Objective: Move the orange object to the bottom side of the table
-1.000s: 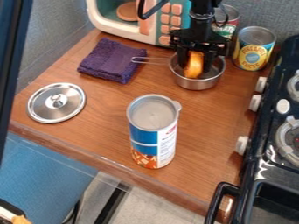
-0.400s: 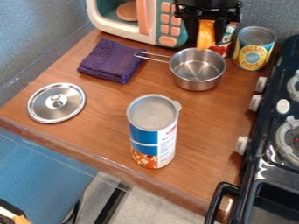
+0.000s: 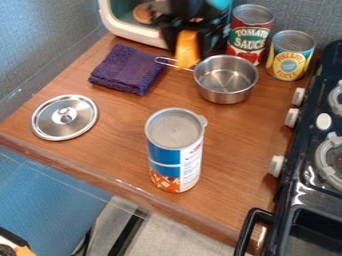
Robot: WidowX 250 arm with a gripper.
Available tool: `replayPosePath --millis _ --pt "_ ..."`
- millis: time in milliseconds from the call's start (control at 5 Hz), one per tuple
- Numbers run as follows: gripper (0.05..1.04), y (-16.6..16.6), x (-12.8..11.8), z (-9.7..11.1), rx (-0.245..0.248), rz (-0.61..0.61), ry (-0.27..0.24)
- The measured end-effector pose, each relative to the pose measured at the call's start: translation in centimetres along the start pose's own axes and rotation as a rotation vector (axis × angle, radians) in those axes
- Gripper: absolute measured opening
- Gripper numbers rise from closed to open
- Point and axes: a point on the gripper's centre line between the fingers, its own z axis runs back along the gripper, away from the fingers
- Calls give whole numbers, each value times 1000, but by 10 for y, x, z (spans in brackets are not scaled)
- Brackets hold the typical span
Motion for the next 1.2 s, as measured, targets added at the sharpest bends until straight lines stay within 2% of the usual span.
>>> replayPosePath --millis 200,600,800,1200 --pt "654 26 -34 5 24 14 23" --pt "654 56 -82 10 74 40 84" --pt "654 66 -101 1 57 69 115" --pt "654 66 -108 -21 19 89 114"
